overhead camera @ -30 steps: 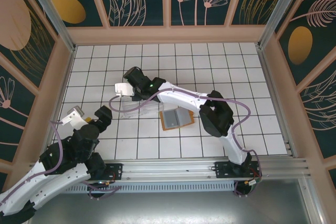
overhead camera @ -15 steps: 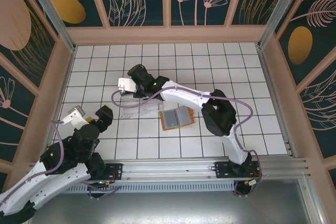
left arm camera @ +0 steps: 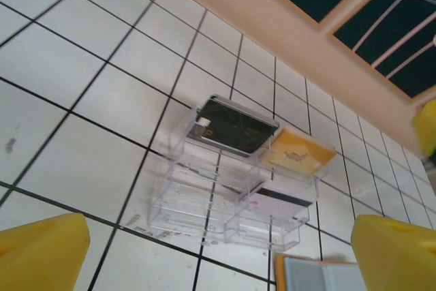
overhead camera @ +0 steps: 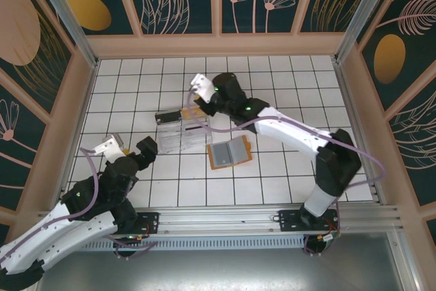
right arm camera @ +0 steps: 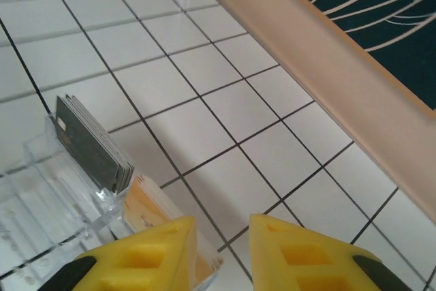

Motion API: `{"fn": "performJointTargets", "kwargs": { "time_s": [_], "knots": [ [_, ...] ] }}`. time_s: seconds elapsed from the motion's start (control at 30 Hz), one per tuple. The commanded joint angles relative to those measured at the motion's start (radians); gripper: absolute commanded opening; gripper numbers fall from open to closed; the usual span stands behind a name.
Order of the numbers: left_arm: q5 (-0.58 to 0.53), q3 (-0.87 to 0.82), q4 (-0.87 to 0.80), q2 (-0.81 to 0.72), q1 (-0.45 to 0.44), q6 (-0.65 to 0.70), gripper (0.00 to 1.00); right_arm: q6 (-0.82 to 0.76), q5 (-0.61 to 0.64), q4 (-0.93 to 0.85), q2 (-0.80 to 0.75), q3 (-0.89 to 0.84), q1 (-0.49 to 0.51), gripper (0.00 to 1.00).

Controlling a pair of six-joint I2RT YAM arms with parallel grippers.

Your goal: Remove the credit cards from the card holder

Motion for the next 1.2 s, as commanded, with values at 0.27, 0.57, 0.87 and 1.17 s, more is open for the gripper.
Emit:
{"fn": "performJointTargets", "kwargs": {
  "time_s": [0.27, 0.57, 0.87, 1.17],
  "knots": [
    [0.219, -0.067, 0.351, 0.212, 0.002, 0.098, 0.97, 0.709, -0.230, 0.079, -0.298, -0.368, -0.231, 0.28],
    [0.435, -0.113, 0.612, 0.480, 0.002, 0.038, 0.85, 0.815, -0.215, 0.040, -0.435, -0.659, -0.227, 0.31],
    [0.512, -0.077, 0.702, 0.695, 0.003, 0.030, 0.81, 0.817, -0.074, 0.020, -0.367, -0.745, -0.139, 0.33],
    [0.546, -0.065, 0.743, 0.783, 0.003, 0.022, 0.85, 0.853, 0.044, 0.011, -0.317, -0.792, -0.065, 0.29]
  ]
}}
